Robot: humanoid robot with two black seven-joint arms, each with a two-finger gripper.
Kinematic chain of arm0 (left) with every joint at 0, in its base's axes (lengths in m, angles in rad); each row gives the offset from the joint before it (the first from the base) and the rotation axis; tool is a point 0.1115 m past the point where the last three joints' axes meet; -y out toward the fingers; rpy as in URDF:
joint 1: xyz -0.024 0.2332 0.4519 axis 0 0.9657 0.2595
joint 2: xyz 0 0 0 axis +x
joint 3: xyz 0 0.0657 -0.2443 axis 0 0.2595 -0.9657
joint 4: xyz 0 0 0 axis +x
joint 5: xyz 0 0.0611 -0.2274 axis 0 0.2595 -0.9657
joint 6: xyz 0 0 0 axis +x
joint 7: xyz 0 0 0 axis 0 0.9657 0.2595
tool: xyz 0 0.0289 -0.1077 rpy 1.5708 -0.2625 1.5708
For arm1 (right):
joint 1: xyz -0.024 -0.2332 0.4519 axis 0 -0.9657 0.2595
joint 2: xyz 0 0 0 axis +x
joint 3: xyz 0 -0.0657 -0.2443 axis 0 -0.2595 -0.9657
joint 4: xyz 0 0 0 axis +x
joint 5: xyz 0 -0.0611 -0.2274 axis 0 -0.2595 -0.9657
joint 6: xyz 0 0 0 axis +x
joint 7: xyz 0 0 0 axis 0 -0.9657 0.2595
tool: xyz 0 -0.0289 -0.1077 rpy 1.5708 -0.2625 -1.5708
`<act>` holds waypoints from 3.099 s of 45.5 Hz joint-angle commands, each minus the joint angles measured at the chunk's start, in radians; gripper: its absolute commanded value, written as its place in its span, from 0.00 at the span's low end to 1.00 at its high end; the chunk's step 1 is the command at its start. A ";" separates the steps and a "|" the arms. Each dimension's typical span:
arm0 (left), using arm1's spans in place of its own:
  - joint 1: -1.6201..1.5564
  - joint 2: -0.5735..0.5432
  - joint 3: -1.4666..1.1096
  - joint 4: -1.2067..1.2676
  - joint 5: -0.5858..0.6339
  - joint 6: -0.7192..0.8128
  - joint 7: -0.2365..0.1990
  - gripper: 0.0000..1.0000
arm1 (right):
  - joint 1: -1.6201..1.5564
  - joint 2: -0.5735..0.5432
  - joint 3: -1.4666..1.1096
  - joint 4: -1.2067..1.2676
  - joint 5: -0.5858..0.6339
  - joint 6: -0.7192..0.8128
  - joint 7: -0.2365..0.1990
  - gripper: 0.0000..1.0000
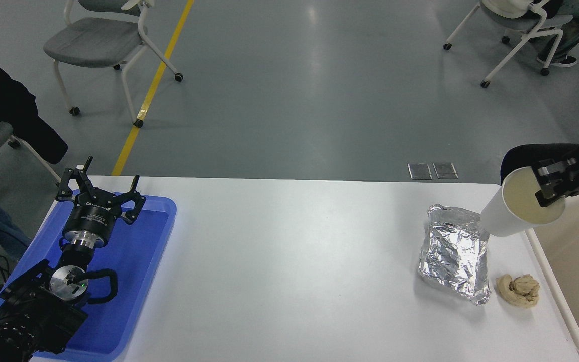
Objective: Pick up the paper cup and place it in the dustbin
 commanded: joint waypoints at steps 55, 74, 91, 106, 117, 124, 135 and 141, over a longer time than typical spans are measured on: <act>-0.002 0.000 0.000 -0.001 0.000 0.000 -0.001 1.00 | -1.773 -0.014 1.206 -1.296 -0.277 -0.558 -0.058 0.00; -0.002 0.000 0.000 -0.001 0.000 0.000 -0.001 1.00 | -1.816 0.031 1.284 -1.295 -0.277 -0.608 -0.058 0.00; -0.002 0.000 0.000 0.002 0.000 0.000 0.000 1.00 | -1.814 0.018 1.290 -1.286 -0.274 -0.605 -0.055 1.00; -0.005 -0.003 0.000 -0.001 0.000 0.000 0.002 1.00 | -1.635 -0.198 1.177 -0.870 -0.332 -0.581 -0.070 1.00; -0.005 -0.003 0.000 -0.001 0.000 0.000 0.002 1.00 | -1.236 -0.236 0.791 -0.648 -0.344 -0.520 -0.070 1.00; -0.005 -0.003 0.000 -0.001 0.000 0.000 0.002 1.00 | -0.984 -0.221 0.573 -0.516 -0.332 -0.474 -0.067 1.00; -0.005 -0.003 0.000 -0.001 0.000 0.000 0.002 1.00 | -0.668 -0.152 0.341 -0.273 -0.313 -0.297 -0.064 1.00; -0.003 -0.001 -0.001 0.002 0.000 0.000 0.000 1.00 | -0.547 -0.111 0.264 -0.158 -0.180 -0.214 -0.064 1.00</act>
